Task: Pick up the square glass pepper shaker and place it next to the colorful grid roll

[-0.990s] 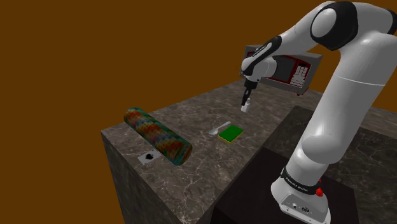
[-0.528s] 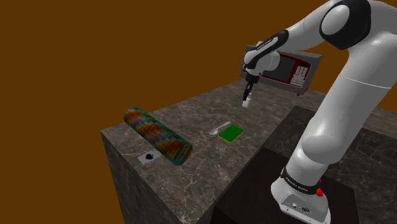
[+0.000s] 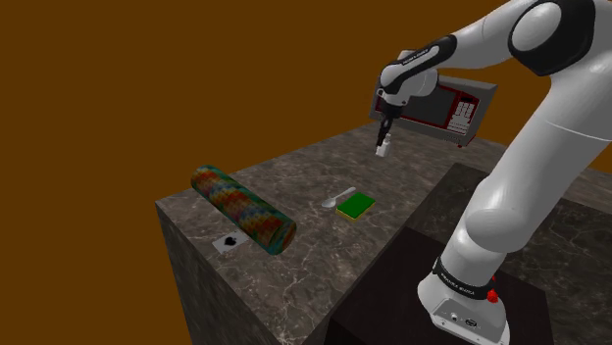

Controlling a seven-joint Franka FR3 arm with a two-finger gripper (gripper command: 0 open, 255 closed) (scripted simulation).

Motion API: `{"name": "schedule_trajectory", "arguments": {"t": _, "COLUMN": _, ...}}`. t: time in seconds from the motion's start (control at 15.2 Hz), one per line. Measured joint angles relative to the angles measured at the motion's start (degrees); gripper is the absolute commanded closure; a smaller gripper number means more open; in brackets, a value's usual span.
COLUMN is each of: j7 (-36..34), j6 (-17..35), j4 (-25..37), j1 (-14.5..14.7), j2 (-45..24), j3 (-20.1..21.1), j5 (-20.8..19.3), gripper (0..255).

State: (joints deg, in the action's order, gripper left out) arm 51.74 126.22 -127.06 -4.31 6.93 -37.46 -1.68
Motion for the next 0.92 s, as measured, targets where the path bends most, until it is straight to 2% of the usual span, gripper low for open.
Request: {"name": "schedule_trajectory", "arguments": {"t": 0.92, "j7": -1.99, "j6": -10.95, "j4": 8.02, "j1": -0.04, "j2": 3.55, "j3": 1.31, "j5": -2.11, "gripper": 255}}
